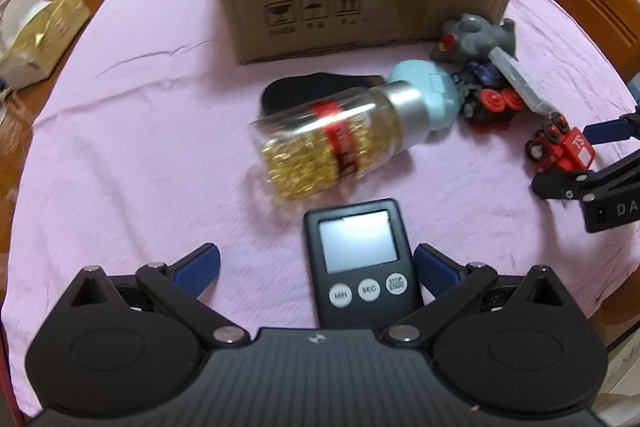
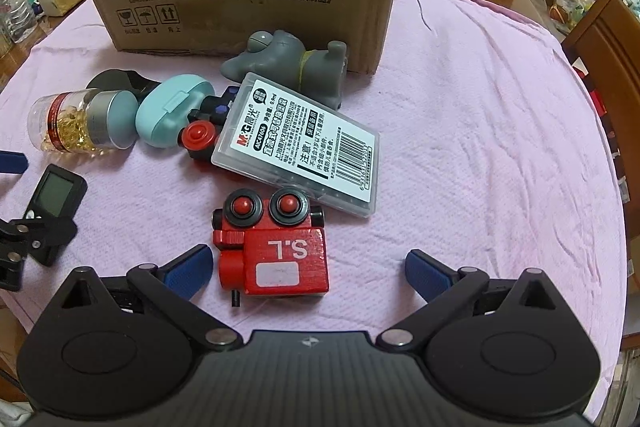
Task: Organize rigid objects
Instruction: 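Move the left tool to the black digital timer while the right tool approaches the red S.L robot toy, then close the left gripper on the black timer while the right gripper grasps the red robot toy, then lower the timer into the box and open the left gripper while the right gripper releases the robot toy inside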
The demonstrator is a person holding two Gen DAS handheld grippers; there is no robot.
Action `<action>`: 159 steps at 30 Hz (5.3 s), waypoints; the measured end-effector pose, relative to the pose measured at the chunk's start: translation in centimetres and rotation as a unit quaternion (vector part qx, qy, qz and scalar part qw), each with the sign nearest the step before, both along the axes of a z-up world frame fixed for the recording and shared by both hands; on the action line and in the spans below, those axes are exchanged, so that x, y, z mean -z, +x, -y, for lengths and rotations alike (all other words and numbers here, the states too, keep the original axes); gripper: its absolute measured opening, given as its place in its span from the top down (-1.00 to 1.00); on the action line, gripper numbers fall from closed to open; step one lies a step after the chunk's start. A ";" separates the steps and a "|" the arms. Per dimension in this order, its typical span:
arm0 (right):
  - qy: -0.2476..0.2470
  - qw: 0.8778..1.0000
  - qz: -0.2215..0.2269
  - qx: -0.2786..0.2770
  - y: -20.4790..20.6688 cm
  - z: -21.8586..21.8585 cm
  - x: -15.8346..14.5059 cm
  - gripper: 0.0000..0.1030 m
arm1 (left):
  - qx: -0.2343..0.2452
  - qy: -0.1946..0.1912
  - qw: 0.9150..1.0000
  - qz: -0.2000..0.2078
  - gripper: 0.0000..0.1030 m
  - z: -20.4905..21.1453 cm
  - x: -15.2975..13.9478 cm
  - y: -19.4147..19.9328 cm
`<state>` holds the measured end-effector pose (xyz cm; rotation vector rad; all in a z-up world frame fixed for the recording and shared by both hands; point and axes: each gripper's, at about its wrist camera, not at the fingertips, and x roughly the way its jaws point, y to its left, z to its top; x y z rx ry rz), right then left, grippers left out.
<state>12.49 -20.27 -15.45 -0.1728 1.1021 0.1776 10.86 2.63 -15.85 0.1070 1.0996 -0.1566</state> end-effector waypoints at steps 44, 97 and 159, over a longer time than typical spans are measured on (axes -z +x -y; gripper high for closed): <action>0.005 0.999 0.016 -0.042 -0.5 0.4 -0.2 -1.00 | -0.066 -0.008 0.997 -0.025 -0.36 -1.6 -1.6 -0.6; 0.003 0.993 0.018 -0.119 -1.9 -1.5 -6.8 -0.10 | 0.086 0.008 0.996 -0.016 -0.34 -1.8 -7.6 0.7; 0.038 0.982 0.106 -0.152 11.1 -7.6 -15.3 -0.10 | -0.039 -0.010 0.989 0.145 -0.97 -7.0 -13.1 11.0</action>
